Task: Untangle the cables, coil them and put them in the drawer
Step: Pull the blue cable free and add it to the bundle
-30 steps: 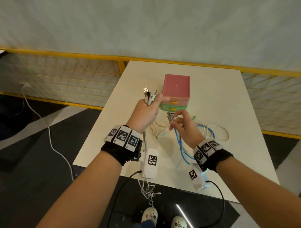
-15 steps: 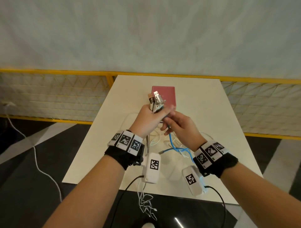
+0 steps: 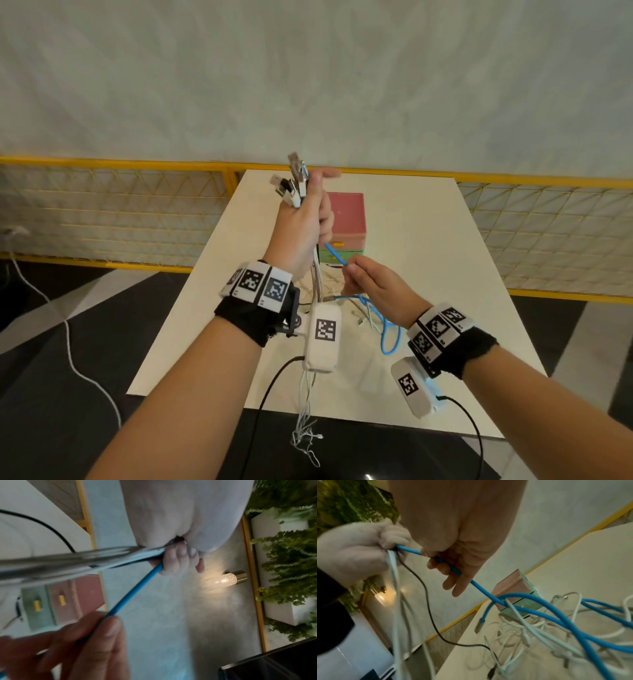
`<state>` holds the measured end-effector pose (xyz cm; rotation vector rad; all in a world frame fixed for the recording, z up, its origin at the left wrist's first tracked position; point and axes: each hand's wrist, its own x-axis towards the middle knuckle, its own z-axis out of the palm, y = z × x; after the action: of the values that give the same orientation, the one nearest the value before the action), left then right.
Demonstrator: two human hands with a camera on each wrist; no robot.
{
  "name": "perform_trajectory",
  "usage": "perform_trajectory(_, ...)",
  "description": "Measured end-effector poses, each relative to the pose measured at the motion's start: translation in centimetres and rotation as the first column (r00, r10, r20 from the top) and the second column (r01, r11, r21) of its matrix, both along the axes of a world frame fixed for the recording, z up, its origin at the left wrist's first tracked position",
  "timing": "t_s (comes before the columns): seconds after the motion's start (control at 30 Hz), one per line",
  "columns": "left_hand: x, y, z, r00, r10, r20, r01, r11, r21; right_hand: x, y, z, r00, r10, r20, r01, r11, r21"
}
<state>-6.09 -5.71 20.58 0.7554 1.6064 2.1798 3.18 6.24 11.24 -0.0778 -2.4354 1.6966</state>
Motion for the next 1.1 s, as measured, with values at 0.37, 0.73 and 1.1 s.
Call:
perform_trajectory(0.37,-2.6,-2.3,5.6,0.999,-0.024,-0.021,0.023,0.999,-0.035,-0.3,3.7,-3.4,0.983,-0.085,0.162,0.032,0.953,0.303)
perform_trajectory(0.73,0.6,-0.2,0.1,0.925,-0.362,-0.115,0.207,0.735,-0.645,-1.2,3.3,4.0,0.985,-0.09,-0.147,0.128,0.953,0.274)
perform_trajectory(1.1,-0.8,0.7,0.7,0.93,-0.187,-0.317,-0.067,0.76,-0.646,0.7,4.4,1.5,0.987,-0.143,-0.068,0.156,0.954,0.254)
